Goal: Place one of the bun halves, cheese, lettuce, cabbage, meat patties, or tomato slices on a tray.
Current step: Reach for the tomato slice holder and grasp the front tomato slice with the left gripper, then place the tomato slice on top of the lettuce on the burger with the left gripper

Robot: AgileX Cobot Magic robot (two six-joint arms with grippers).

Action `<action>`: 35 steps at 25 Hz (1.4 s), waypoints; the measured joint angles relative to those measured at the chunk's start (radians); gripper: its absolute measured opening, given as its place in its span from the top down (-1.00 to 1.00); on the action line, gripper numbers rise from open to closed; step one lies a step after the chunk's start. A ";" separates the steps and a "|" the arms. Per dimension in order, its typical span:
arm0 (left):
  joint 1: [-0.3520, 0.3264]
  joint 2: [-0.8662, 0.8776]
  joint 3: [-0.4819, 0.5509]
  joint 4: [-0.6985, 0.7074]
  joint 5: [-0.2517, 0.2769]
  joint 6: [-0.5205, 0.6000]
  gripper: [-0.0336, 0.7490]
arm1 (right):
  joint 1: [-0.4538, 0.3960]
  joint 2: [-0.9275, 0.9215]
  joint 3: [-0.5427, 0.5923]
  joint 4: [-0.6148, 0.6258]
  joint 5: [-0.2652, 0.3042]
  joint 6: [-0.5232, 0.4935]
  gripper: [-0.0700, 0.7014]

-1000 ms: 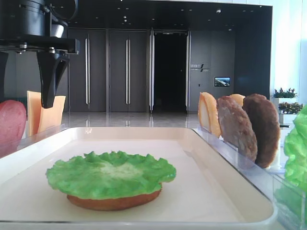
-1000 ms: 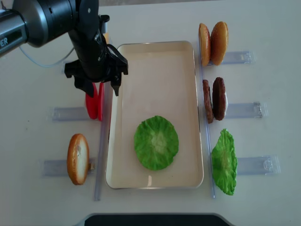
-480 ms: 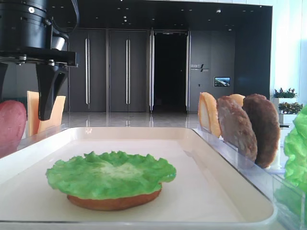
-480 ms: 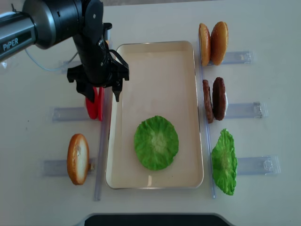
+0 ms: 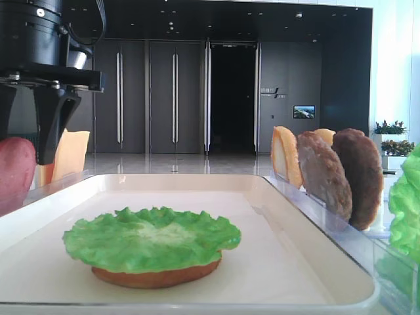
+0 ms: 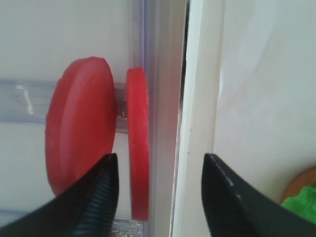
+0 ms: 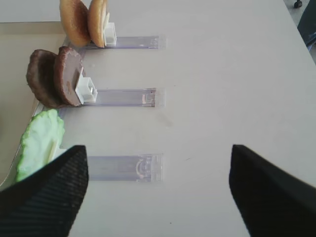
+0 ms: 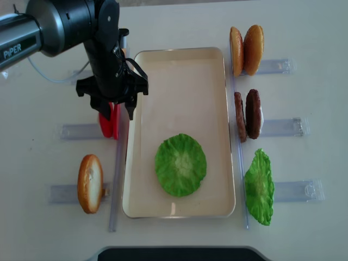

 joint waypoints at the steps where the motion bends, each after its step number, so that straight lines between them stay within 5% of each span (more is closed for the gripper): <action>1: 0.000 0.000 0.000 0.001 0.001 0.000 -0.06 | 0.000 0.000 0.000 0.000 0.000 0.000 -0.62; 10: 0.000 0.000 -0.008 0.036 0.012 0.000 0.78 | 0.000 0.000 0.000 0.000 0.000 0.000 -0.62; 24: 0.000 0.000 -0.025 0.048 0.052 0.006 0.78 | 0.000 0.000 0.000 0.000 0.000 0.000 -0.61; 35: 0.000 -0.079 -0.170 0.040 0.122 0.033 0.78 | 0.000 0.000 0.000 0.001 0.000 0.000 -0.61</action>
